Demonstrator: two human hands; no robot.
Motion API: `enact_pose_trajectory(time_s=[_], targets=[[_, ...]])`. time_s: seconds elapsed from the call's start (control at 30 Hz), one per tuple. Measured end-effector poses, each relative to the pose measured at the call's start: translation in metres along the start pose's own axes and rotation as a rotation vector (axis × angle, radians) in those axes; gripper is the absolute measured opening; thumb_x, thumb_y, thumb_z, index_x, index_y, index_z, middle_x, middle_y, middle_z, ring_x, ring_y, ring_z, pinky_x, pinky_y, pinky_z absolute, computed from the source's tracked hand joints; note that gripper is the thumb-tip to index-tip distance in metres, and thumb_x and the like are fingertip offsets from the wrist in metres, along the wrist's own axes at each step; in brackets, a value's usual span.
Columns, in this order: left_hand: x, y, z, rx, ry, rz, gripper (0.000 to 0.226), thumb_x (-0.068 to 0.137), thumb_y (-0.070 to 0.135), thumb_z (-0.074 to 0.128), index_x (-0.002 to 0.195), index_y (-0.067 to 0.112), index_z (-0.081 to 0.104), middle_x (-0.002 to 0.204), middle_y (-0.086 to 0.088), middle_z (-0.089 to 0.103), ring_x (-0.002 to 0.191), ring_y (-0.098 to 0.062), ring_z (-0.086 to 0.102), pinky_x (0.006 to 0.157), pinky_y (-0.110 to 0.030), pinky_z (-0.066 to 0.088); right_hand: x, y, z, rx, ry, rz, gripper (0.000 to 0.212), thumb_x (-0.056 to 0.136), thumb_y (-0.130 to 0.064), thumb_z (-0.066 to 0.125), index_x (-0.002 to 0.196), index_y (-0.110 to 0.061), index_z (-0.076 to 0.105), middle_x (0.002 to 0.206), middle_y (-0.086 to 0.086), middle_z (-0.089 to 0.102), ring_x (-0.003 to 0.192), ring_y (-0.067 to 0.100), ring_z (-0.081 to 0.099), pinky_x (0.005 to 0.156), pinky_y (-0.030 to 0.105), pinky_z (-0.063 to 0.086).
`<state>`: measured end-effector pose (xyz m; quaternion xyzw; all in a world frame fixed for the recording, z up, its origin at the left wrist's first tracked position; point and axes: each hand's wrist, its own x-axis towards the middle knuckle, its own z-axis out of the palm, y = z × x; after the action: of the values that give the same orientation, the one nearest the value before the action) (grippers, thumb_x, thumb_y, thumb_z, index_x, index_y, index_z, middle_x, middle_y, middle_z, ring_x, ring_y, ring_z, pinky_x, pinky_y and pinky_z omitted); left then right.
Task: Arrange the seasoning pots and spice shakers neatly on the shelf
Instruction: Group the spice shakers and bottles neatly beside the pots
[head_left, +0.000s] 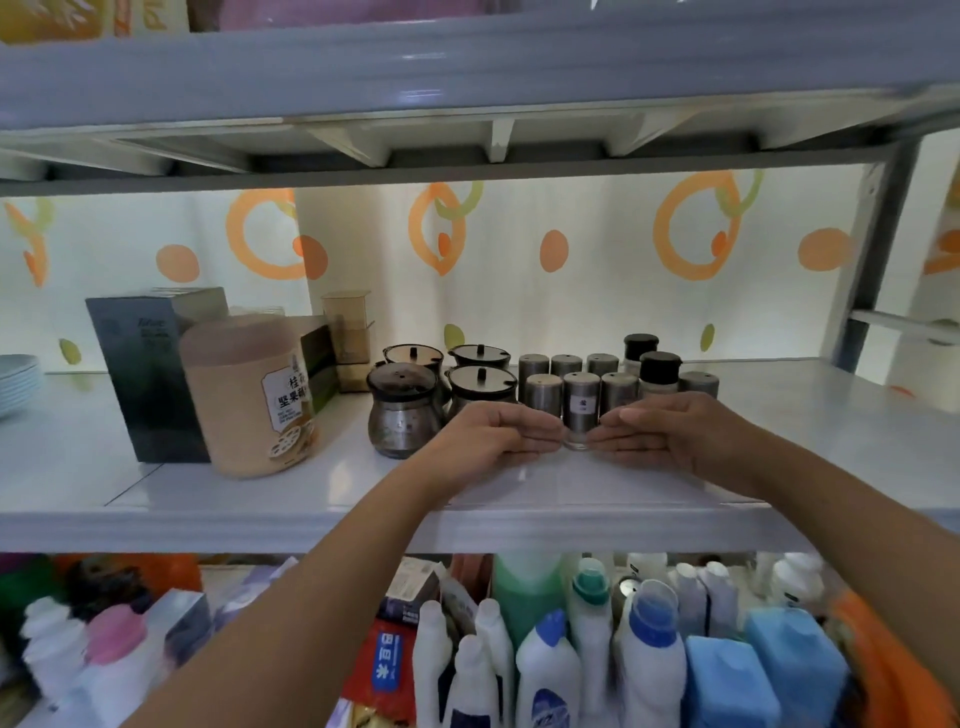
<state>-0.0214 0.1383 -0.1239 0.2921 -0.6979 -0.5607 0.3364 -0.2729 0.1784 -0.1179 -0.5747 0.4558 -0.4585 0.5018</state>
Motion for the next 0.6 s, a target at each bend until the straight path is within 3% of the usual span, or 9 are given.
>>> enact_pose_trajectory(time_s=[0.13, 0.33, 0.6], targets=[[0.006, -0.009, -0.002, -0.047, 0.020, -0.014, 0.041, 0.091, -0.015, 0.036, 0.124, -0.008, 0.058, 0.121, -0.022, 0.067, 0.114, -0.024, 0.065, 0.104, -0.032, 0.048, 0.008, 0.009, 0.001, -0.042, 0.028, 0.014, 0.027, 0.097, -0.012, 0.054, 0.113, 0.005, 0.066, 0.109, 0.022, 0.072, 0.107, 0.032, 0.069, 0.101, 0.043, 0.051], [0.007, -0.013, -0.007, -0.122, 0.029, 0.010, 0.041, 0.088, -0.019, 0.036, 0.124, -0.013, 0.056, 0.121, -0.027, 0.065, 0.116, -0.030, 0.064, 0.100, -0.029, 0.050, 0.017, 0.014, 0.004, -0.037, 0.050, -0.016, 0.028, 0.097, -0.018, 0.054, 0.108, 0.005, 0.068, 0.104, 0.022, 0.073, 0.103, 0.033, 0.070, 0.097, 0.041, 0.054], [0.009, -0.017, -0.008, -0.084, 0.001, 0.007, 0.039, 0.090, -0.015, 0.039, 0.123, -0.007, 0.060, 0.118, -0.020, 0.069, 0.114, -0.025, 0.065, 0.102, -0.031, 0.048, 0.006, 0.010, -0.014, -0.007, -0.029, -0.004, 0.034, 0.092, -0.020, 0.059, 0.111, 0.006, 0.067, 0.110, 0.024, 0.071, 0.107, 0.034, 0.069, 0.095, 0.040, 0.055]])
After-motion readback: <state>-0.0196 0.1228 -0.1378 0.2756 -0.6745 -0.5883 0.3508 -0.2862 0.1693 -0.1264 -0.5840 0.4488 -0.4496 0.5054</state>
